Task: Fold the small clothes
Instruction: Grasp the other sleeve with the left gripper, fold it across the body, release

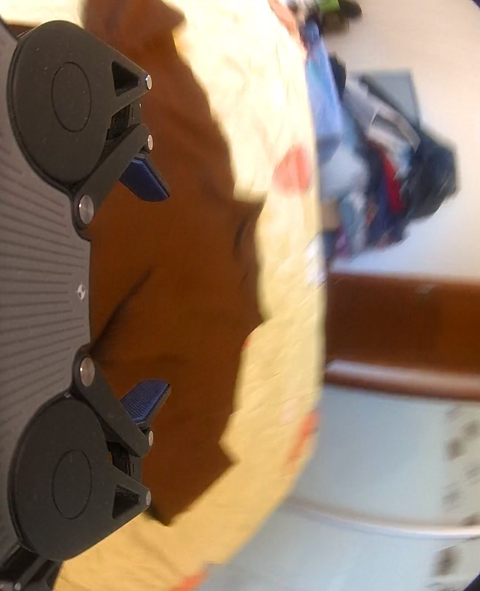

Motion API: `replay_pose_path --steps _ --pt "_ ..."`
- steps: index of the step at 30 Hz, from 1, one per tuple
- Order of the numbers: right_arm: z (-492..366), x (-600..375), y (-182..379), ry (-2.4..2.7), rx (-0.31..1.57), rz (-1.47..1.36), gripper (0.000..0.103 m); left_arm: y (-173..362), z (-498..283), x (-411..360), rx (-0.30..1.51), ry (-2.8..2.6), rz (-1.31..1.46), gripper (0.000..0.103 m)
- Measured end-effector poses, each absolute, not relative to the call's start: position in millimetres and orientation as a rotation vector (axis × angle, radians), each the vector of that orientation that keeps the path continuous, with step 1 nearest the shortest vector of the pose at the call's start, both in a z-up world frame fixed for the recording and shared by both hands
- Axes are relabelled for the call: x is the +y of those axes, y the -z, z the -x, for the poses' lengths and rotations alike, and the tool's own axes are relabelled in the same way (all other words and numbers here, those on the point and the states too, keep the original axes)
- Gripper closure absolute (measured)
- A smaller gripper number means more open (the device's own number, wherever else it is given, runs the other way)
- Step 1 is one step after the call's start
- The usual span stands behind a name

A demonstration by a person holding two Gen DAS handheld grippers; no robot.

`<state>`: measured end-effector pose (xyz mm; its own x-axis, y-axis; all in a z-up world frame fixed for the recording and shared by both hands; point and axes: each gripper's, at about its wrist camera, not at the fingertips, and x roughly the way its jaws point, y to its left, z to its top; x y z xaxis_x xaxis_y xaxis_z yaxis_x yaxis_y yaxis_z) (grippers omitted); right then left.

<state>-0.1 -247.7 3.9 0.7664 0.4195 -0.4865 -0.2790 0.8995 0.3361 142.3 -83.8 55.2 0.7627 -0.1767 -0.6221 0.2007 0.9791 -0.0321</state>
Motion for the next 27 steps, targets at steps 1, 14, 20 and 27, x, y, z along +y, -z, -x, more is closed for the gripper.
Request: replay_pose_path --steps 1,14,20,27 --pt "-1 -249 -3 -0.375 0.589 -0.264 0.009 -48 -152 -94 0.702 0.193 -0.063 0.0" --pt "-12 -264 6 -0.408 0.607 -0.382 0.001 -47 -165 -93 0.647 0.04 -0.139 0.095" --pt "-14 -265 5 -0.414 0.609 -0.389 0.0 -81 -147 -17 0.465 -0.154 -0.041 0.095" --pt "-12 -261 5 -0.411 0.616 -0.359 0.0 -27 -151 38 0.623 -0.251 -0.088 0.094"
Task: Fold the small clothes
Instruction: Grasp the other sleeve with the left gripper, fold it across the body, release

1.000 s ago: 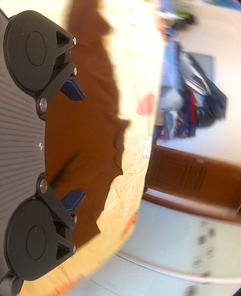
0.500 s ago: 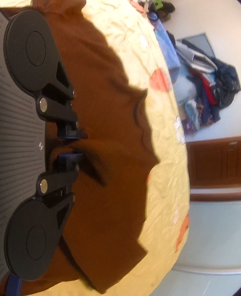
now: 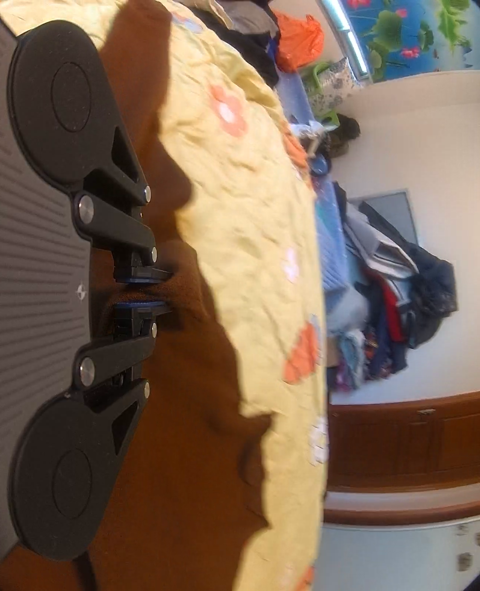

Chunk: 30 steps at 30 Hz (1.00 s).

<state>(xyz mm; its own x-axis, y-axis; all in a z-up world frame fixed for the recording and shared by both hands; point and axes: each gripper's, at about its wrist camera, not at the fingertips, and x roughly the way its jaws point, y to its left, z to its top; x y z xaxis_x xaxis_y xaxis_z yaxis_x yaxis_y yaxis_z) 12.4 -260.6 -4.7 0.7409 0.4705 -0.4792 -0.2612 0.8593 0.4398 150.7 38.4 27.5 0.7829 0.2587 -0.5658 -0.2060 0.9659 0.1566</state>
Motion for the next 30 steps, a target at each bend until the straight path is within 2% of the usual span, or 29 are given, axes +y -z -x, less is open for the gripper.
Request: replay_pose_path --steps 2,4,5,6,8,10,14,16,18,19,21,22,24,27,30 --pt "-13 -259 4 -0.408 0.618 -0.35 0.0 -25 -147 39 0.642 -0.216 -0.096 0.093" --pt "-14 -258 3 -0.404 0.624 -0.337 0.0 -27 -142 35 0.658 -0.211 -0.11 0.082" --pt "-14 -257 3 -0.403 0.628 -0.331 0.0 -32 -139 35 0.671 -0.196 -0.109 0.062" --pt "-15 -257 1 -0.401 0.635 -0.328 0.0 -34 -134 36 0.679 -0.184 -0.11 0.031" --pt "-18 -259 -11 -0.402 0.629 -0.328 0.0 -41 -113 39 0.617 -0.195 -0.111 0.008" --pt "-25 -264 -30 -0.405 0.563 -0.306 0.0 -50 -89 47 0.515 -0.189 -0.11 0.008" --pt "-79 -285 -60 -0.266 0.53 -0.213 0.0 -55 -72 67 0.499 -0.179 -0.08 0.008" --pt "-123 -306 -50 -0.174 0.625 -0.249 0.001 -53 -72 79 0.504 -0.227 -0.081 0.008" --pt "-158 -322 -32 -0.118 0.747 -0.318 0.014 -51 -74 94 0.528 -0.25 -0.048 0.008" --pt "-170 -326 -23 -0.119 0.797 -0.341 0.014 -50 -74 100 0.529 -0.254 -0.037 0.008" --pt "-172 -323 -15 -0.125 0.769 -0.294 0.006 -50 -73 107 0.516 -0.293 -0.049 0.008" --pt "-171 -318 -12 -0.116 0.773 -0.261 0.006 -51 -73 110 0.512 -0.295 -0.048 0.008" --pt "-163 -310 -6 -0.122 0.731 -0.201 0.0 -50 -73 113 0.512 -0.283 -0.045 0.008" --pt "-147 -287 6 -0.11 0.661 -0.007 0.0 -44 -79 125 0.541 -0.349 0.0 0.008" --pt "-144 -287 5 -0.112 0.662 -0.006 0.0 -34 -77 178 0.558 -0.459 0.269 0.008"
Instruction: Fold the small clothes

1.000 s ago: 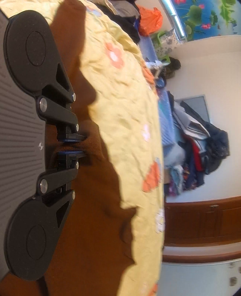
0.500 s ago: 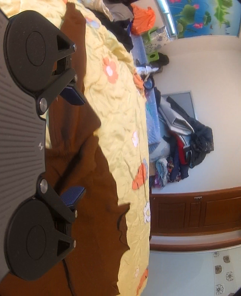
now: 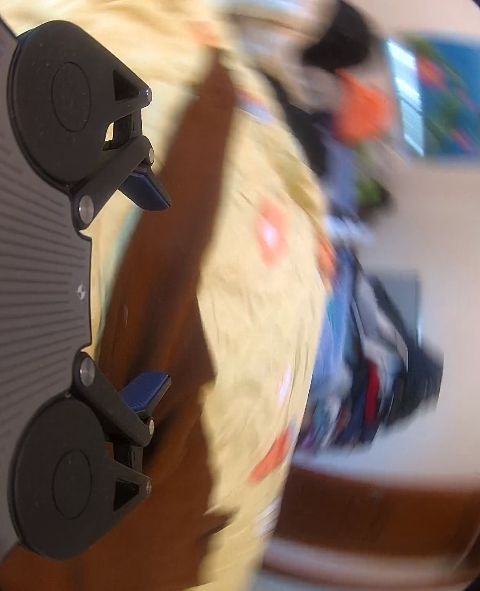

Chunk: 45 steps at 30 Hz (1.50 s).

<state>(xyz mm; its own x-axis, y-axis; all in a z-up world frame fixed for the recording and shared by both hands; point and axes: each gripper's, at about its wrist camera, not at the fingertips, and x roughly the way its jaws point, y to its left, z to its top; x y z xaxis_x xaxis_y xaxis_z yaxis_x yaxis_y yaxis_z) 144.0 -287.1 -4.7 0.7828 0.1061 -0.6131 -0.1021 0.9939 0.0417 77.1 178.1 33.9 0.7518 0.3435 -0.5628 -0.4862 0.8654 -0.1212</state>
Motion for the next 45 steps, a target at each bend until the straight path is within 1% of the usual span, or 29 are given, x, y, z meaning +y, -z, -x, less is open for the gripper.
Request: replay_pose_path --steps 3,5,8,10,11,12,13,14,15,16,18,21,25,27,28,30,31,32,33,34,36,37,39,42,43,44,45 --pt "-142 -295 3 -0.119 0.653 -0.036 0.0 -24 -63 249 0.502 -0.579 0.576 0.008" --pt "-141 -293 4 -0.116 0.652 -0.033 0.0 -20 -53 292 0.435 -0.647 0.729 0.008" --pt "-142 -292 5 -0.112 0.654 -0.025 0.0 -12 -48 342 0.386 -0.687 0.894 0.009" --pt "-141 -291 5 -0.11 0.654 -0.023 0.0 -6 -53 362 0.382 -0.672 0.929 0.01" --pt "-141 -291 5 -0.109 0.654 -0.024 0.0 -6 -56 366 0.378 -0.674 0.903 0.013" --pt "-141 -291 6 -0.109 0.653 -0.024 0.0 -7 -62 367 0.391 -0.686 0.868 0.026" --pt "-141 -291 6 -0.109 0.653 -0.024 0.0 -8 -67 366 0.413 -0.697 0.827 0.034" --pt "-142 -291 6 -0.108 0.653 -0.025 0.0 -8 -74 363 0.438 -0.703 0.784 0.055" --pt "-142 -291 6 -0.107 0.653 -0.024 0.0 -8 -80 361 0.476 -0.693 0.75 0.091" --pt "-142 -291 6 -0.106 0.653 -0.024 0.0 -5 -88 361 0.526 -0.686 0.724 0.099" --pt "-142 -290 6 -0.105 0.653 -0.024 0.0 -13 -95 348 0.543 -0.704 0.636 0.099" --pt "-142 -291 7 -0.109 0.643 -0.031 0.0 -43 -98 311 0.476 -0.6 0.578 0.099" --pt "-142 -293 7 -0.108 0.639 -0.043 0.0 -91 -121 208 0.4 -0.306 0.46 0.099" --pt "-142 -294 7 -0.11 0.636 -0.051 0.0 -104 -136 141 0.406 -0.12 0.391 0.099" --pt "-141 -295 7 -0.111 0.634 -0.057 0.0 -106 -143 109 0.433 -0.003 0.381 0.099" --pt "-140 -297 6 -0.112 0.63 -0.071 0.0 -101 -155 52 0.512 0.294 0.378 0.096" --pt "-140 -298 6 -0.112 0.627 -0.079 0.0 -97 -159 27 0.562 0.391 0.363 0.092" --pt "-139 -299 6 -0.112 0.624 -0.088 0.0 -94 -161 9 0.609 0.431 0.34 0.085" --pt "-139 -301 6 -0.114 0.621 -0.1 0.0 -91 -159 -4 0.637 0.436 0.318 0.072" --pt "-138 -302 6 -0.115 0.618 -0.111 0.0 -86 -154 -9 0.635 0.42 0.3 0.064" --pt "-137 -304 6 -0.12 0.613 -0.128 0.0 -77 -138 -7 0.576 0.338 0.267 0.014" --pt "-136 -305 6 -0.122 0.61 -0.135 0.0 -71 -129 3 0.542 0.275 0.258 0.008" --pt "-136 -306 6 -0.126 0.607 -0.146 0.0 -56 -113 23 0.511 0.18 0.243 0.007" --pt "-136 -306 5 -0.13 0.609 -0.15 0.0 -29 -98 52 0.564 0.1 0.235 0.007" --pt "-137 -306 3 -0.128 0.619 -0.146 0.001 -21 -94 59 0.574 0.068 0.226 0.007" --pt "-137 -306 -4 -0.1 0.62 -0.152 0.006 -12 -91 65 0.587 0.042 0.213 0.007" --pt "-134 -305 -13 -0.075 0.59 -0.177 0.005 -4 -88 71 0.604 0.019 0.213 0.007"
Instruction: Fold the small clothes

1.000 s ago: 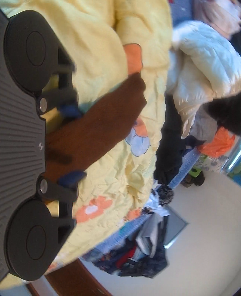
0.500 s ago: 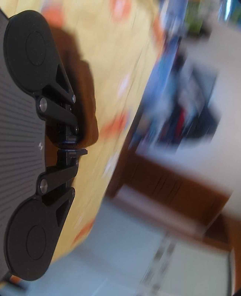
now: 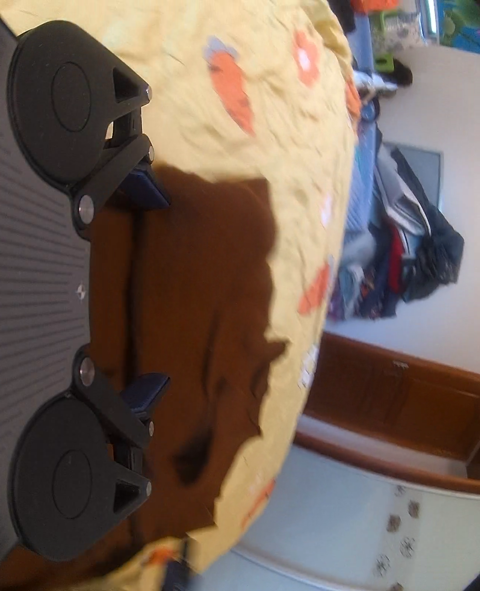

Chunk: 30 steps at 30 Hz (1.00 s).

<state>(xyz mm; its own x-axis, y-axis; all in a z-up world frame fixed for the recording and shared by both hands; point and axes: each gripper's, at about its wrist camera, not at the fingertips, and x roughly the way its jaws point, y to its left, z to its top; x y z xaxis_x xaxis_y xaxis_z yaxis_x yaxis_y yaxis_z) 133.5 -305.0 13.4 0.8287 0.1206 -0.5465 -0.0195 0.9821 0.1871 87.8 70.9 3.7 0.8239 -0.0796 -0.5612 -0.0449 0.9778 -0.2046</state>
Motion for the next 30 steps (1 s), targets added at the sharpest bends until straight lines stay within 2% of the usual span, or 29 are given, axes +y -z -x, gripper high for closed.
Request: replay_pose_path --steps 2,5,7,9,11,16,18,19,21,30 --pt "-126 -295 -39 -0.105 0.499 -0.214 0.001 -1 -84 82 0.604 -0.006 0.286 0.007" --pt "-139 -247 -61 -0.256 0.5 -0.078 0.001 1 -84 82 0.599 -0.053 0.301 0.007" --pt "-156 -208 -62 -0.354 0.534 0.039 0.011 0 -83 83 0.594 -0.047 0.298 0.007" --pt "-179 -170 -58 -0.413 0.577 0.145 0.035 0 -80 83 0.594 -0.049 0.3 0.007" --pt "-203 -141 -51 -0.437 0.638 0.193 0.039 1 -77 83 0.59 -0.054 0.309 0.007" --pt "-242 -98 -25 -0.436 0.778 0.227 0.04 0 -78 84 0.592 -0.058 0.325 0.007" --pt "-246 -93 -15 -0.408 0.807 0.245 0.044 0 -78 84 0.591 -0.058 0.328 0.007" --pt "-244 -96 -14 -0.409 0.795 0.224 0.048 1 -79 84 0.59 -0.057 0.33 0.006" --pt "-244 -111 -19 -0.394 0.791 0.167 0.084 1 -78 86 0.586 -0.053 0.339 0.006" --pt "-198 -266 -52 -0.394 0.692 -0.388 0.084 1 -78 87 0.579 -0.045 0.357 0.006"
